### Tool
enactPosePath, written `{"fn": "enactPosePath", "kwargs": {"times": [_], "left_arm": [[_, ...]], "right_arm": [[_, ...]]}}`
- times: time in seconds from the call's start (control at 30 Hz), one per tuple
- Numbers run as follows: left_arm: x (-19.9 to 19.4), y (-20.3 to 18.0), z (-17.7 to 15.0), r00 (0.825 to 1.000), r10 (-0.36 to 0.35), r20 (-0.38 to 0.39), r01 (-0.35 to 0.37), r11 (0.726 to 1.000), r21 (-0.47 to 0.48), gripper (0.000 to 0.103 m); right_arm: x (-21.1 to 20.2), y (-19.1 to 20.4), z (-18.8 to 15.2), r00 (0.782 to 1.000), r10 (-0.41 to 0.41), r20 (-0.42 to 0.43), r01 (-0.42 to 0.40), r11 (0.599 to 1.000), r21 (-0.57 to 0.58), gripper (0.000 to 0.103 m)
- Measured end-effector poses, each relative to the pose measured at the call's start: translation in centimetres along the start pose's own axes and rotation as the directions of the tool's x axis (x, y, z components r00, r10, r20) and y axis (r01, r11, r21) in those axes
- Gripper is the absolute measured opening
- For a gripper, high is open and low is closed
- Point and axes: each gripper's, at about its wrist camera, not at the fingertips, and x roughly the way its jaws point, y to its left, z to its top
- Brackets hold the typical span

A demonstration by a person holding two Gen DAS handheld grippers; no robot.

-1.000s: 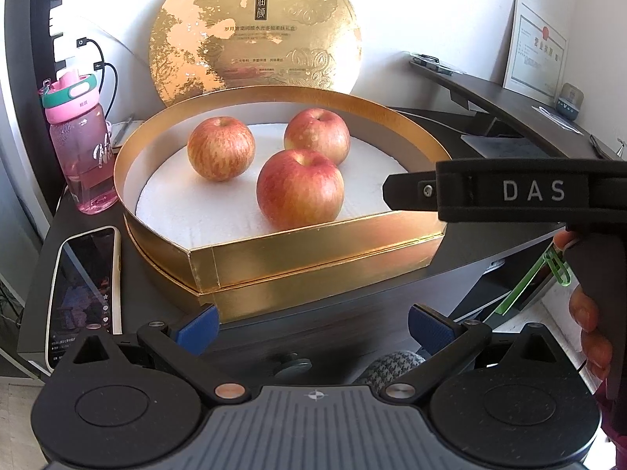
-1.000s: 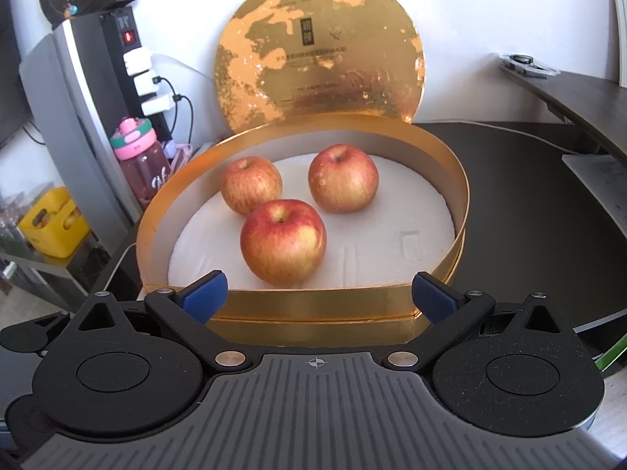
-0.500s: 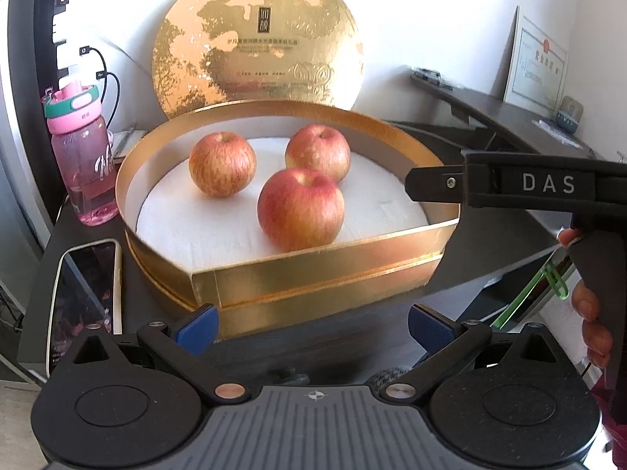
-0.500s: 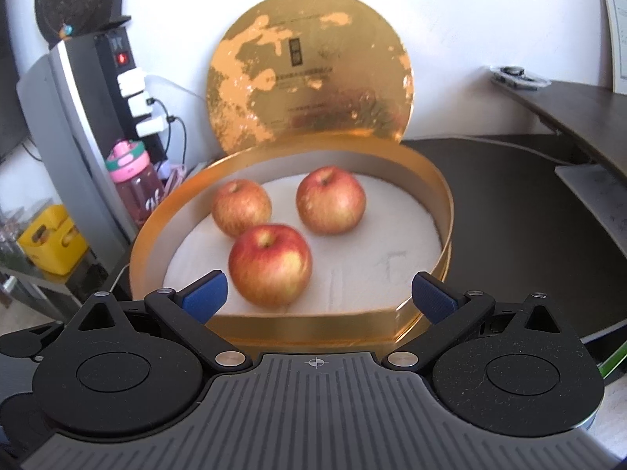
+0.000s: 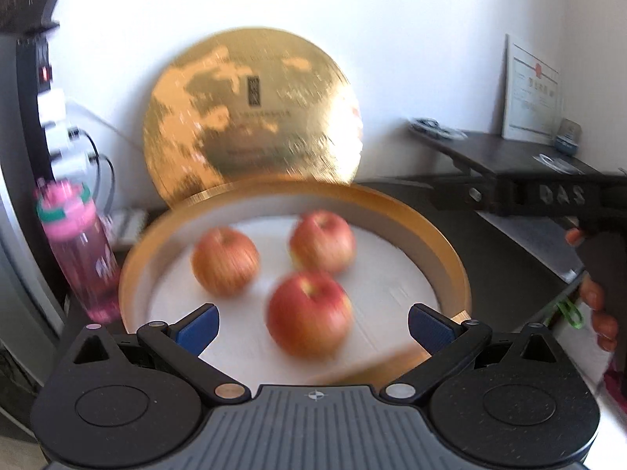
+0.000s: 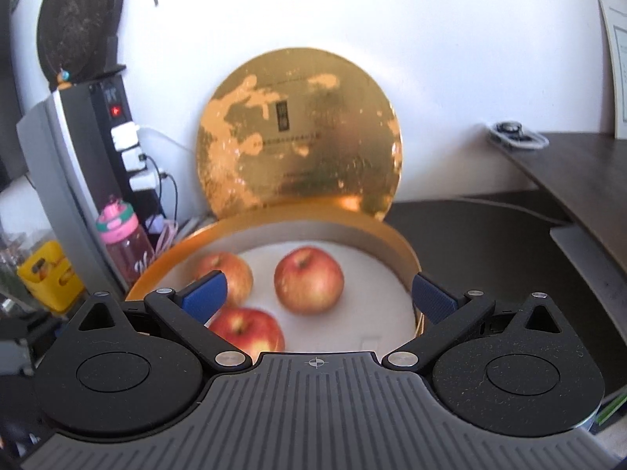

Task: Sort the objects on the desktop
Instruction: 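Move both grippers toward the round gold lid leaning on the wall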

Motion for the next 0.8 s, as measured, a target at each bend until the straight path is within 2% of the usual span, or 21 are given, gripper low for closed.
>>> {"fn": "enactPosePath", "kwargs": {"times": [0.3, 0.4, 0.5, 0.63, 0.67, 0.8], "left_arm": [[3.1, 5.6, 7.1, 0.987, 0.090, 0.132, -0.089, 0.996, -0.015, 0.103], [4.5, 7.8, 9.7, 0.979, 0.080, 0.185, -0.072, 0.996, -0.048, 0.103], [6.8, 10.7, 12.2, 0.975, 0.037, 0.218, -0.009, 0.992, -0.128, 0.103], [10.5, 14.6, 13.8, 0.971, -0.048, 0.235, 0.118, 0.949, -0.294, 0.103], [11.5, 15.4, 14.0, 0.969, -0.047, 0.243, 0.125, 0.940, -0.317, 0.103], [14.6, 17.3, 14.1, 0.966, 0.058, 0.251, 0.032, 0.941, -0.338, 0.102]], "right_arm": [[3.3, -2.1, 4.2, 0.995, 0.057, 0.083, -0.060, 0.998, 0.031, 0.103], [5.0, -3.1, 5.7, 0.990, 0.097, 0.103, -0.102, 0.993, 0.052, 0.103], [7.4, -4.4, 6.9, 0.983, 0.133, 0.124, -0.144, 0.986, 0.083, 0.103], [11.5, -6.7, 7.7, 0.975, 0.156, 0.161, -0.173, 0.980, 0.101, 0.103], [12.6, -7.2, 7.7, 0.974, 0.156, 0.166, -0.174, 0.980, 0.099, 0.103], [17.0, -9.3, 7.9, 0.973, 0.148, 0.177, -0.167, 0.981, 0.097, 0.103]]}}
